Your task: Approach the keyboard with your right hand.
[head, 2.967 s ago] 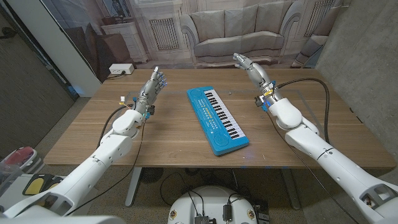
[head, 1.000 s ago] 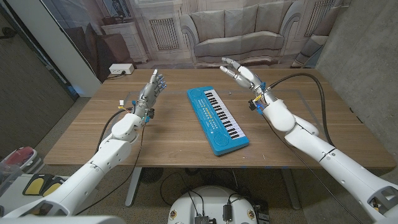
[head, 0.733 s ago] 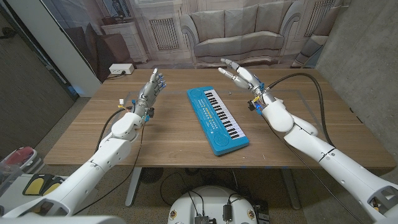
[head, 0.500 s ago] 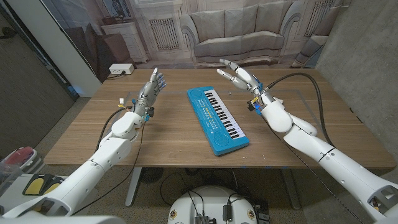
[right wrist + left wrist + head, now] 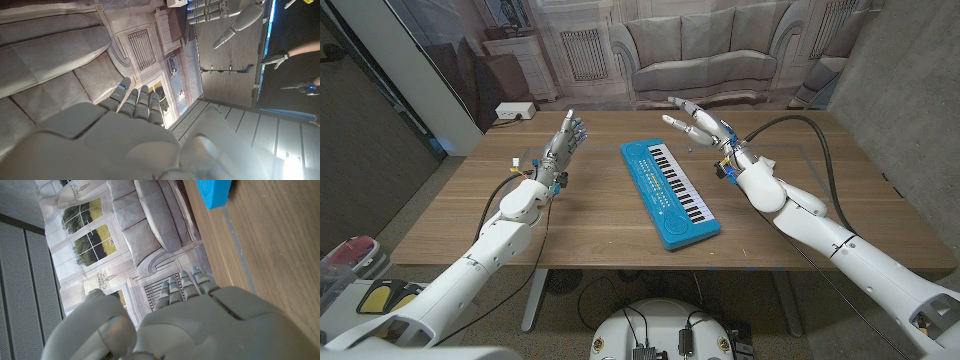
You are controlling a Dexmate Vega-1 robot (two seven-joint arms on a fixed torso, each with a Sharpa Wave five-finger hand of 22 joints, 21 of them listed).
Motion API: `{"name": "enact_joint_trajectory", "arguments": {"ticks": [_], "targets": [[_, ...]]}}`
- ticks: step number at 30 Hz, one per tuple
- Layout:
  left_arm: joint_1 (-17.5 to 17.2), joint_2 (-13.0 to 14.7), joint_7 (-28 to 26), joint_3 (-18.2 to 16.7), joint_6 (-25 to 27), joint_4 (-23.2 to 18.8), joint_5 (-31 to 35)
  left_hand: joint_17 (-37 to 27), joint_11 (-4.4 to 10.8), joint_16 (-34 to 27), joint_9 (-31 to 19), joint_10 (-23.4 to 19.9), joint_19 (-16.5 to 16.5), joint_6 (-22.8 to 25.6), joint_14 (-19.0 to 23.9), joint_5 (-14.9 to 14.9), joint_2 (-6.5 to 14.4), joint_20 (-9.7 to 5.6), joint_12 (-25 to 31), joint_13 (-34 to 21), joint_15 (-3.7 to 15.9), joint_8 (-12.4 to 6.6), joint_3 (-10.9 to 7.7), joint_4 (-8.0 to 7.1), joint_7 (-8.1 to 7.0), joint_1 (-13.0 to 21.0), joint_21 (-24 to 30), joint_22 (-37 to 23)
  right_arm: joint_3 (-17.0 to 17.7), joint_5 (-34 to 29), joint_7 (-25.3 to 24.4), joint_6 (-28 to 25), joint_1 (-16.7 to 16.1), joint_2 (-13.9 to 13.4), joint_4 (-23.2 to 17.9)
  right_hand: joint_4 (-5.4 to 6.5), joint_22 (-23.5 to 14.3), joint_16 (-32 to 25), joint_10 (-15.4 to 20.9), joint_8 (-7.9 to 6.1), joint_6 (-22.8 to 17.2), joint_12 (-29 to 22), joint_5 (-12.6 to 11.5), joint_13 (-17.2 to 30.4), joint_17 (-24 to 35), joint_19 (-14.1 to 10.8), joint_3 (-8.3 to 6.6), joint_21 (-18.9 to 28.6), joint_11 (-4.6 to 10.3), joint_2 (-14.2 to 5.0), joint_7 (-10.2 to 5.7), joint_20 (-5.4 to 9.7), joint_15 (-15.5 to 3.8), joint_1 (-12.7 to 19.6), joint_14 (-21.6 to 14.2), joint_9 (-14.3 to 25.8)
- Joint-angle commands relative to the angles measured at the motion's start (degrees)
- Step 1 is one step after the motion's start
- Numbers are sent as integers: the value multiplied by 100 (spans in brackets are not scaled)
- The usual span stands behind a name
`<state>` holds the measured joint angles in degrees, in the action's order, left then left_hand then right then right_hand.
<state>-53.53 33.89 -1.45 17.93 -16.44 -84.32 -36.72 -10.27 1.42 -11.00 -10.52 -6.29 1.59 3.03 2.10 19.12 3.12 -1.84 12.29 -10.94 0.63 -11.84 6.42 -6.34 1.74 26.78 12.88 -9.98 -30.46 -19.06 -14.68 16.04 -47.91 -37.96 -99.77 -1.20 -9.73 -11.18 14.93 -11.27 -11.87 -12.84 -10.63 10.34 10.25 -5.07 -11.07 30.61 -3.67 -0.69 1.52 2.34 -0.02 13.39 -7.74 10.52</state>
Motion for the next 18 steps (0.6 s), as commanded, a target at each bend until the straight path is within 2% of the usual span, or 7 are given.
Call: {"name": "enact_joint_trajectory", "arguments": {"ticks": [1,18], "targets": [[-18,-10,-17,2,-6,10,-12,-28,7,-1,-24,-56,19,62,52,47,0,-155,-15,3,6,14,38,3,5,43,-8,-33,-154,-184,95,-85,111,-15,27,-25,-19,6,6,4,-22,33,-52,21,17,-52,14,-37,29,-9,-40,74,-12,-19,-12,31],[-81,-29,-32,-10,-76,5,-17,-27,6,3,-24,-64,26,72,56,47,17,-155,-22,3,0,20,58,5,7,57,-26,-34,-327,-391,213,-137,198,-35,-13,-39,-20,10,16,0,-36,35,-63,21,13,-55,12,-82,43,-20,-53,75,-20,-5,-27,32]]}}
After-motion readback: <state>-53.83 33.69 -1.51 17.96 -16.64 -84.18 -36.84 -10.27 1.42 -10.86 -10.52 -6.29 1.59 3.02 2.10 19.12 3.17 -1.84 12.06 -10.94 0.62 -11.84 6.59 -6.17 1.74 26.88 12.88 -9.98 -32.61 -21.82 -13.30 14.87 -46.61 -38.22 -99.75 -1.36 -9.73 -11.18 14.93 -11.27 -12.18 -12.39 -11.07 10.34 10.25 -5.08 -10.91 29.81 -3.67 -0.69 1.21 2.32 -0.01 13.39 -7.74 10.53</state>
